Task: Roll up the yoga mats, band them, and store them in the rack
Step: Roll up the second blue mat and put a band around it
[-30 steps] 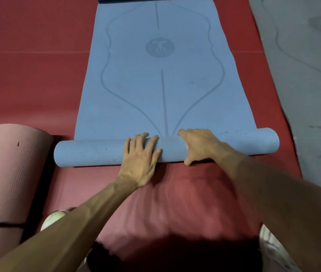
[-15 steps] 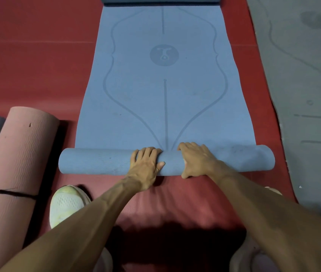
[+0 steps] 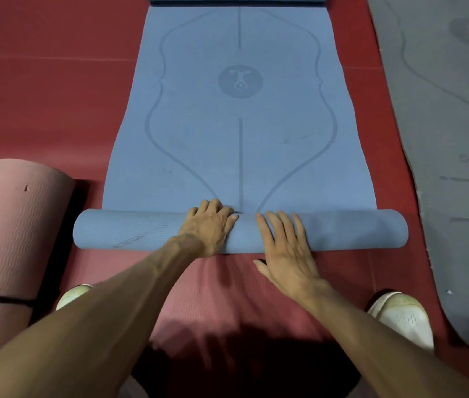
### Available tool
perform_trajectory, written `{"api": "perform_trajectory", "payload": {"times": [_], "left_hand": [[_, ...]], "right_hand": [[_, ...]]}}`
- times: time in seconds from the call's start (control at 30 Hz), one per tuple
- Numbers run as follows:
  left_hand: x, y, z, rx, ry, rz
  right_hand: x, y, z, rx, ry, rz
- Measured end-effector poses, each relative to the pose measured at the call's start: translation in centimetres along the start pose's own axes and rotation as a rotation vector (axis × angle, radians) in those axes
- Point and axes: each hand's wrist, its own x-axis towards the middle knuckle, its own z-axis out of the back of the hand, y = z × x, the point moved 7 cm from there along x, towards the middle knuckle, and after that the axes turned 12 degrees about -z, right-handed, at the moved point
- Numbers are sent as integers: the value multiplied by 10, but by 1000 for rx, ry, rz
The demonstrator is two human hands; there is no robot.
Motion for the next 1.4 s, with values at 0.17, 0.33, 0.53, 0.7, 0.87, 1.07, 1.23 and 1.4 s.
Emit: {"api": "perform_trajectory", "payload": {"times": [0.17, 0.33, 0.53, 0.7, 0.87, 1.07, 1.23, 1.4], "left_hand": [[18, 9, 5, -104, -3, 20], [32, 16, 14, -160, -47, 54], [21, 15, 23, 35, -105, -14], [-15, 31, 26, 48, -177, 100], [-45, 23, 22, 37, -211, 107], [-67, -1, 5, 27, -174, 123], [-75, -17, -15, 37, -128, 137], [-74, -15, -23, 38, -99, 118]], "right_hand": [[13, -5, -4, -42, -8, 32], [38, -8, -9, -51, 45, 10], [74, -14, -11, -80, 226, 13], [101, -20, -1, 2, 360, 12], [96, -23, 4, 71, 517, -24], [59, -30, 6, 106, 775, -48], [33, -35, -4, 111, 898, -57], [26, -38, -11, 126, 747, -40]]}}
